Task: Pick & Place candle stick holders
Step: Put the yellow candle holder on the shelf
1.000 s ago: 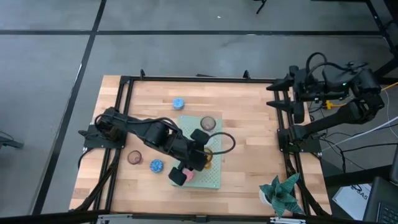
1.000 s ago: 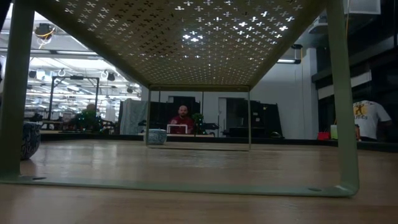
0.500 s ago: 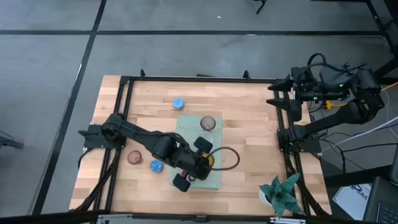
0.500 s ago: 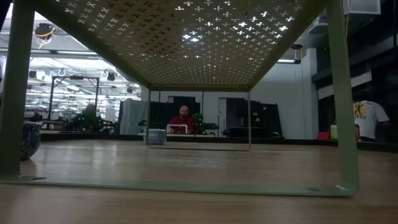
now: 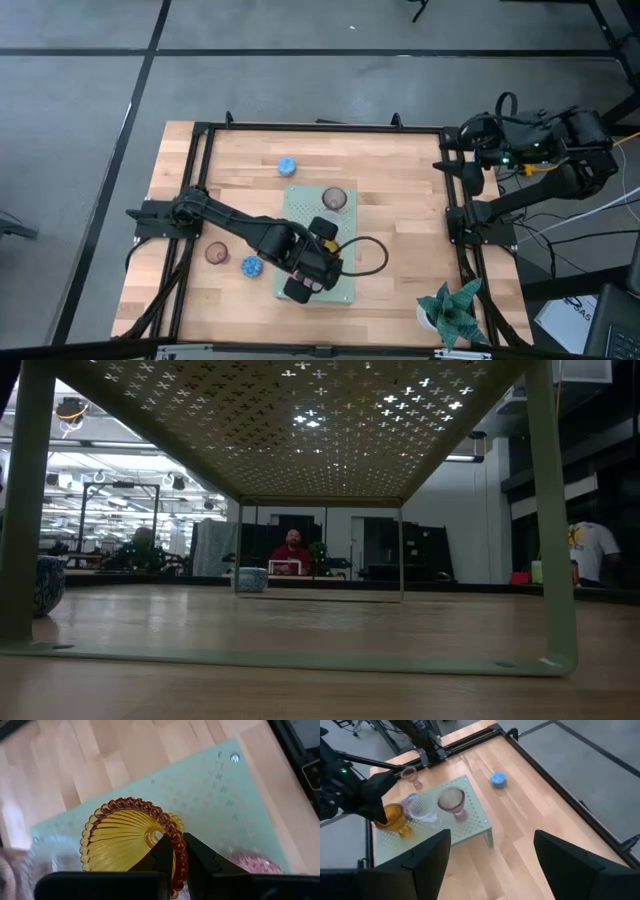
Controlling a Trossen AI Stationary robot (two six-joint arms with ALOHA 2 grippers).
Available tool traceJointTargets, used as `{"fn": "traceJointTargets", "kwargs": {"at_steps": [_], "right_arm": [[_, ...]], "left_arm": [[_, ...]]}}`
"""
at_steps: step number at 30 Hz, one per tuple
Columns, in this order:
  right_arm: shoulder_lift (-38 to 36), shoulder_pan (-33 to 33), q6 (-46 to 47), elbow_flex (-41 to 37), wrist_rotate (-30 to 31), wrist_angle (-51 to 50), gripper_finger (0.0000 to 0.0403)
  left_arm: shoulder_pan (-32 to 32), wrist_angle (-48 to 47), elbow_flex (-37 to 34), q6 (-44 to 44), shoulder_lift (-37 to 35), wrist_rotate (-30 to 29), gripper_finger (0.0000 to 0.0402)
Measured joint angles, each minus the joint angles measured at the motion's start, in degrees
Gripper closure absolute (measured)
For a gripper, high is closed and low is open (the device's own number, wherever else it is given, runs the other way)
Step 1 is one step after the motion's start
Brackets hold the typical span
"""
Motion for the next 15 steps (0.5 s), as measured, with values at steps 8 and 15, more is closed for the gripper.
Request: {"fn": "traceJointTargets", "kwargs": {"at_steps": [8,15], "right_arm": [[0.0,0.0,-0.4,0.0,1.8,0.0,0.0114],[0.0,0.0,-0.6,0.0,1.8,0.0,0.0114]], "left_arm": [[0.0,-0.9,-0.8,-1.8,0.1,-0.2,0.0375],[0.1,0.4,-0.8,-6.1,0.0,-1.3,0.0374]]}}
